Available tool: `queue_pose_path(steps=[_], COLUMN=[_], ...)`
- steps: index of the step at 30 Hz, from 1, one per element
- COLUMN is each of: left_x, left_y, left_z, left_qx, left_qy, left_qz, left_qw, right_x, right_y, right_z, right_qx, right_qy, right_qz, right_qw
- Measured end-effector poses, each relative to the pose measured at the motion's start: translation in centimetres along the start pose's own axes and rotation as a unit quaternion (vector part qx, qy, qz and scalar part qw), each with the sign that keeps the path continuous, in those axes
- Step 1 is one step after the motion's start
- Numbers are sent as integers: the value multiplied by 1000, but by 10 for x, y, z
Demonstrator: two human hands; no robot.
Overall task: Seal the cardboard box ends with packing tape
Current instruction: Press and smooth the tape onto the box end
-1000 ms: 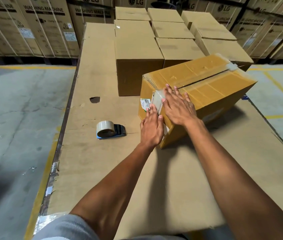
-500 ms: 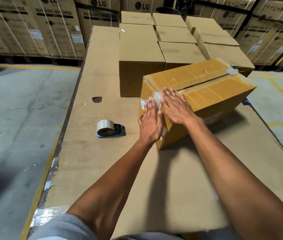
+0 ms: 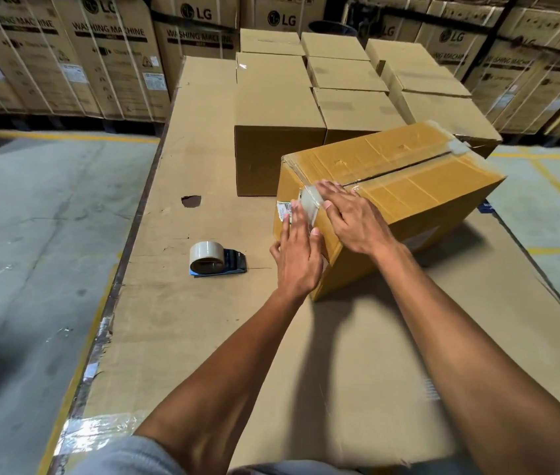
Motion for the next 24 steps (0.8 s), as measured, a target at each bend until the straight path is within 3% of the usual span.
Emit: queue_pose_path(steps=[5,10,17,24], left_x=[13,-18,-1,-29], left_y=[-2,20,3,19], left_z=[3,9,-6,1], left_qx=[10,-57,16,-21], left_qy=[-17,-86,-76,-90], left_qz=[44,27,56,25], left_qw=[999,994,995,995], right_x=[-4,-12,-6,-13], right_y=[2,2,9,8], right_z=[4,4,4,6], right_qx=[21,35,108,158], right_qy=[2,34,-5,-1], right_qz=[9,40,-9,21], right_qw=[1000,998,994,987])
Point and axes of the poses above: each hand's wrist, its own y-axis away from the middle knuckle, its own z-axis out of the palm, x = y × z, the point moved 1 cm from there along -y, towards the middle knuckle, and after that the axes turned 9 degrees about -y, right-handed, at the moved point
